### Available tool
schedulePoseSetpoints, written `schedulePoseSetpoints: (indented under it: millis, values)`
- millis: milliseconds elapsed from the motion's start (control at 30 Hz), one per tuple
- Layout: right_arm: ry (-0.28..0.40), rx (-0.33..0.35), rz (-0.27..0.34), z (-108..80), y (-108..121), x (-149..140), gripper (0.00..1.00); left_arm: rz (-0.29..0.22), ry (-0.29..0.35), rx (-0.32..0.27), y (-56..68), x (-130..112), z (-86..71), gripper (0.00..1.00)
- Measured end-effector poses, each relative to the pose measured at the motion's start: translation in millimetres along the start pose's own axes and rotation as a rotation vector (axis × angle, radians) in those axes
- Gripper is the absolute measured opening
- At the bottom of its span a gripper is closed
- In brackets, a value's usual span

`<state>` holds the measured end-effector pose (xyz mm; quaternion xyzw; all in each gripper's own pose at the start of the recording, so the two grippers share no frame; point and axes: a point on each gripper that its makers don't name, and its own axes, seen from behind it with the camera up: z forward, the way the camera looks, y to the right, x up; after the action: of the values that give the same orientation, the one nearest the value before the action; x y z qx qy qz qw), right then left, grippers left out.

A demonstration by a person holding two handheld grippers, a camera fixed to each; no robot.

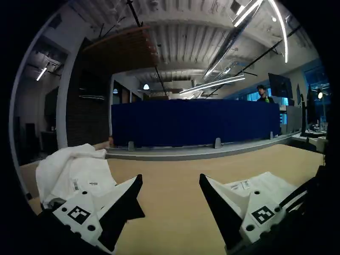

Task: Fold towel

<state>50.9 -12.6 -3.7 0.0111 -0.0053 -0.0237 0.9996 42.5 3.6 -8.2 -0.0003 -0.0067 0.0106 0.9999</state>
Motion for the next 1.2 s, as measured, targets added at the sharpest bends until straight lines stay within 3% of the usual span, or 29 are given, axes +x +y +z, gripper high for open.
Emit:
schedulePoseSetpoints:
  millis: [200,400,633,900,1200]
  values:
    - [-0.007,0.062,0.001,-10.2,-23.5,58.2,1.00,-0.032,-0.008,-0.008,1.6,53.1,-13.6,0.99]
    - [-0.025,0.071,0.039,-18.5,-35.7,114.9,1.00,-0.009,-0.028,-0.010,-2.5,102.8,-27.6,0.99]
    - [-0.041,0.092,0.040,-21.6,-50.7,157.5,1.00,-0.011,-0.046,-0.021,-10.5,150.1,-43.9,0.99]
    - [-0.055,0.114,0.042,-18.7,-64.6,178.0,1.00,-0.015,-0.067,-0.067,-10.2,170.2,-49.5,0.99]
    - [-0.055,0.136,-0.026,-21.9,-76.1,189.6,1.00,-0.010,-0.105,-0.135,0.9,168.5,-50.0,0.99]
